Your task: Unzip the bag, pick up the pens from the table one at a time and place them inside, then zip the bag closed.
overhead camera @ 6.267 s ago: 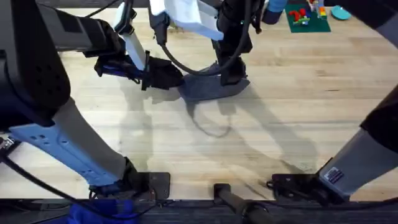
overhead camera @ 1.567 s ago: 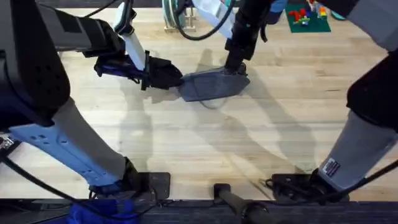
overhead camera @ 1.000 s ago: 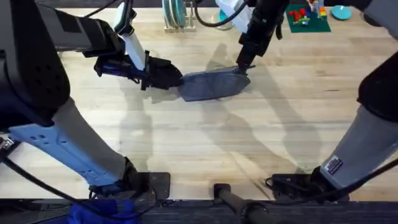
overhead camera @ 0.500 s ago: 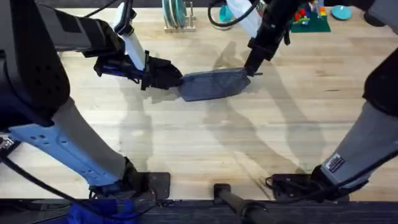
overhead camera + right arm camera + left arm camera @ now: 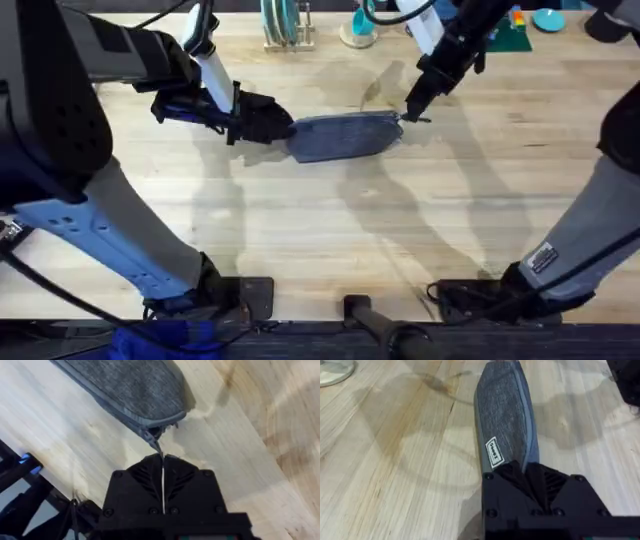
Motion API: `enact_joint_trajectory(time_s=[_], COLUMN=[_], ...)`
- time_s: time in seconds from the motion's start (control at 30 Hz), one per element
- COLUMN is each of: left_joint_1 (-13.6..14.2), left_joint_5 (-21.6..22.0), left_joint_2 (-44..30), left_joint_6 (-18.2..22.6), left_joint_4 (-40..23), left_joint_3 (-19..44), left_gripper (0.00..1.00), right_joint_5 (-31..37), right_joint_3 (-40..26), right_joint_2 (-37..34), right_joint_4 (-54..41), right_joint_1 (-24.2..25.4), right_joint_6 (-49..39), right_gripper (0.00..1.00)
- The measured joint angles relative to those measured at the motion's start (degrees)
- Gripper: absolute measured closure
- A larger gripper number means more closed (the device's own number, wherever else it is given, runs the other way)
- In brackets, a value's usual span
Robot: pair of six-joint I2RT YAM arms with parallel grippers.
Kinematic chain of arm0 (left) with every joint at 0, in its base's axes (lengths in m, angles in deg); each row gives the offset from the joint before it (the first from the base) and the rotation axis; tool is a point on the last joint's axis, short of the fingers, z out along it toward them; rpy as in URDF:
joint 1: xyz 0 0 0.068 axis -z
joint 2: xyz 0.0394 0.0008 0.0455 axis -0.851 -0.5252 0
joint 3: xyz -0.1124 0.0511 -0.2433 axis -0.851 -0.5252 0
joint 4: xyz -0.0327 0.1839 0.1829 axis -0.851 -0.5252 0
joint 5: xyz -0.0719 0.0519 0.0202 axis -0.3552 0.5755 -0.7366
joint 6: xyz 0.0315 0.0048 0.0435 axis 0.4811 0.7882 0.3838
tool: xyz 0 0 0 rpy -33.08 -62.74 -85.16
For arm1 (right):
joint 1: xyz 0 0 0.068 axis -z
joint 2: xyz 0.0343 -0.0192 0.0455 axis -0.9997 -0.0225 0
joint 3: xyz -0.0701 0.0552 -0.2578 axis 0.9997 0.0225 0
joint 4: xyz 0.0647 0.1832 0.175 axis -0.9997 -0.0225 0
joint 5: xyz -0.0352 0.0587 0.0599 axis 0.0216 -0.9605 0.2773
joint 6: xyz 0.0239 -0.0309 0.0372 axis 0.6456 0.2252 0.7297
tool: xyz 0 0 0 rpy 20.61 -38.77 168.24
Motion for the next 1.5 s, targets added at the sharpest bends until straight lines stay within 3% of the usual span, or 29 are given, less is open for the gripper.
enact_joint_trajectory(time_s=[0.67,0.93,1.3,1.5], left_joint_1=[0.3,0.2,0.2,0.2], left_joint_5=[-0.5,-0.4,-0.4,-0.4], left_joint_2=[0.0,0.0,0.0,0.0], left_joint_6=[0.0,-0.6,-0.8,-0.8], left_joint_4=[0.2,0.4,0.4,0.4], left_joint_3=[0.0,0.0,0.0,0.0], left_gripper=[0.96,0.96,0.96,0.959], right_joint_5=[-4.9,0.9,2.1,2.2], right_joint_3=[8.3,10.6,10.6,10.9], right_joint_2=[0.0,0.0,0.3,5.2], right_joint_4=[5.5,6.5,6.7,6.8], right_joint_1=[6.7,11.0,11.1,11.1], right_joint_6=[1.0,1.1,1.5,1.7], right_gripper=[0.969,0.968,0.969,0.969])
